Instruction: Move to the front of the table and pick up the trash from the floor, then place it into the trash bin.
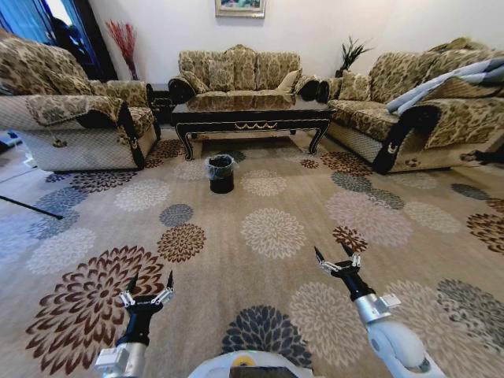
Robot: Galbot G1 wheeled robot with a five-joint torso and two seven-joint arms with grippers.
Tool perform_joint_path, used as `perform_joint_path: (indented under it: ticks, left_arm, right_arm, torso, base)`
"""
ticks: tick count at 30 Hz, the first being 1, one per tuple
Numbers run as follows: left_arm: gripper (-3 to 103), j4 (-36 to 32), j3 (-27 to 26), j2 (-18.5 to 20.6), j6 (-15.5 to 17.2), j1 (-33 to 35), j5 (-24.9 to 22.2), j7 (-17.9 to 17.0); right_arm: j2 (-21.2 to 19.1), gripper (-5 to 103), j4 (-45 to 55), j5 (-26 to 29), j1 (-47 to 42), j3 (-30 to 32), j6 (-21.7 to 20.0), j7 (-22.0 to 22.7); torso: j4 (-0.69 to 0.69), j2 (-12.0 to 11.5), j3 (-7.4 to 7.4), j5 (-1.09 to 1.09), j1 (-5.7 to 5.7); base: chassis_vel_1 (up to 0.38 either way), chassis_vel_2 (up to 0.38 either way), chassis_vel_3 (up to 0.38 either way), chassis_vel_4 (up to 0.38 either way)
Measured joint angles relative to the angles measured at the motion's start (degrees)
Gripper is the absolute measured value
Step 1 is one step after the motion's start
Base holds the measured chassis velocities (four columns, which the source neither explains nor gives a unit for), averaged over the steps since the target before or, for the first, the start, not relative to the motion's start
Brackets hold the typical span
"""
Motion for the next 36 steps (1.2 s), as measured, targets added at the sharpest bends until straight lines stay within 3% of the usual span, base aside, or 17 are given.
perform_joint_path:
  ticks: [36]
  left_arm:
    - [100, 0.0, 0.0, 0.0, 0.0, 0.0, 0.0, 0.0]
  right_arm:
    - [0.0, 100, 0.0, 0.0, 0.0, 0.0, 0.0, 0.0]
  torso:
    - [0.0, 8.4, 7.1, 0.0, 1.21]
  base:
    - [-0.001, -0.001, -0.003, -0.001]
